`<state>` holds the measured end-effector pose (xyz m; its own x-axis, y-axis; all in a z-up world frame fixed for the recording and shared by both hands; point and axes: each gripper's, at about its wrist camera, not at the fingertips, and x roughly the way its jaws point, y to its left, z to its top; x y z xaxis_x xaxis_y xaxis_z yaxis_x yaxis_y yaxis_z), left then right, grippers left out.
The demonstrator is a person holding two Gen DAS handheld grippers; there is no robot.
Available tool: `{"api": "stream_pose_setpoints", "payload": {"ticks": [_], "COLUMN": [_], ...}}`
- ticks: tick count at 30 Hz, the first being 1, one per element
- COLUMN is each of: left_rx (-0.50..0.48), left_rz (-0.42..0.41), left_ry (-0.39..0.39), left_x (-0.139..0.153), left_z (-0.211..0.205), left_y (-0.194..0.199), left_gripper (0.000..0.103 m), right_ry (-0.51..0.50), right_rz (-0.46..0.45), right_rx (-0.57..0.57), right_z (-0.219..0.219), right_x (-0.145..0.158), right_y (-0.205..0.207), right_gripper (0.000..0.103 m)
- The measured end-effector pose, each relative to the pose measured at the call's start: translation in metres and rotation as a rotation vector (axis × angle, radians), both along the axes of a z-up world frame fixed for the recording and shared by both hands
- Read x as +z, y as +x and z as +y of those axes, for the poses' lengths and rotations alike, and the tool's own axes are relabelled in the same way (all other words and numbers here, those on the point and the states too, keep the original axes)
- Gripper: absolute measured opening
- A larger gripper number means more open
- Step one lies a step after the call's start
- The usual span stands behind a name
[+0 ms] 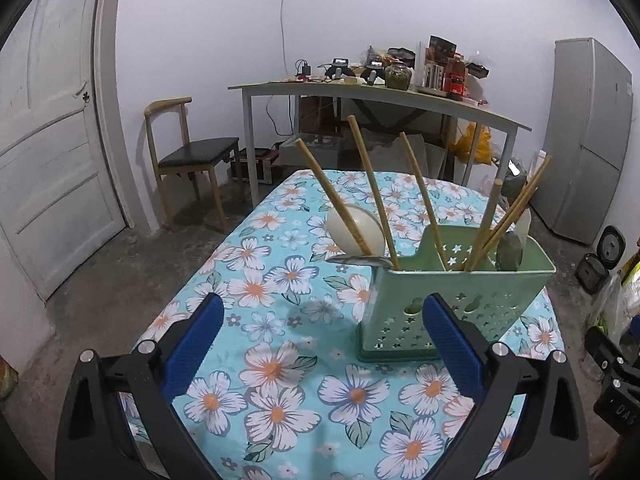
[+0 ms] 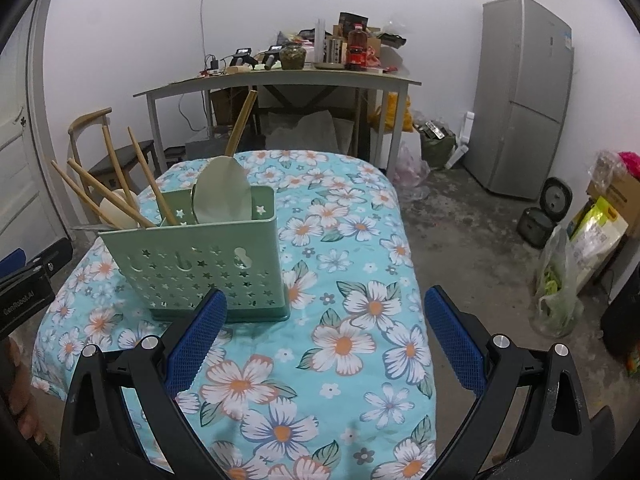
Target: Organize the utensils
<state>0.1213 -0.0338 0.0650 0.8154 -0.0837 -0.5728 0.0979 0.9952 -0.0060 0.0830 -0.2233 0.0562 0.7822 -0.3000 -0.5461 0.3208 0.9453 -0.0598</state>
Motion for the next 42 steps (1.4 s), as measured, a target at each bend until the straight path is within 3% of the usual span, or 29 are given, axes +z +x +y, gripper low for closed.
{"api": "stream_pose_setpoints", "payload": {"ticks": [5,11,29,42], "left_rx": [-0.003,0.021,0.074,0.003], "left_rz": [0.04,0.024,0.075,0.132], "left_ry": [0.022,0.05,0.08,0.123], "left_x": [-0.003,-0.005,-0.008,-0.021], "left_z": [-0.003,-0.01,-0.02,-0.039], "left_y": [0.003,-0.002,0.002,-0.003], "left_gripper": [0.097,0.097,0.097,0.097], "right_ry": [0.014,0.014,0.03,0.027], "right_rz": [-0.003,-0.003,0.022,0.045], "right_rx": [0.005,0.005,-0.02,-0.022], "right_z": [-0.002,-0.003,-0.019,-0.024], "right_x": [0.001,0.0,-0.006,-0.01], "right_y": [0.0,-0.001,-0.002,-0.01], "right_gripper": [0.095,0.095,0.095,0.095]}}
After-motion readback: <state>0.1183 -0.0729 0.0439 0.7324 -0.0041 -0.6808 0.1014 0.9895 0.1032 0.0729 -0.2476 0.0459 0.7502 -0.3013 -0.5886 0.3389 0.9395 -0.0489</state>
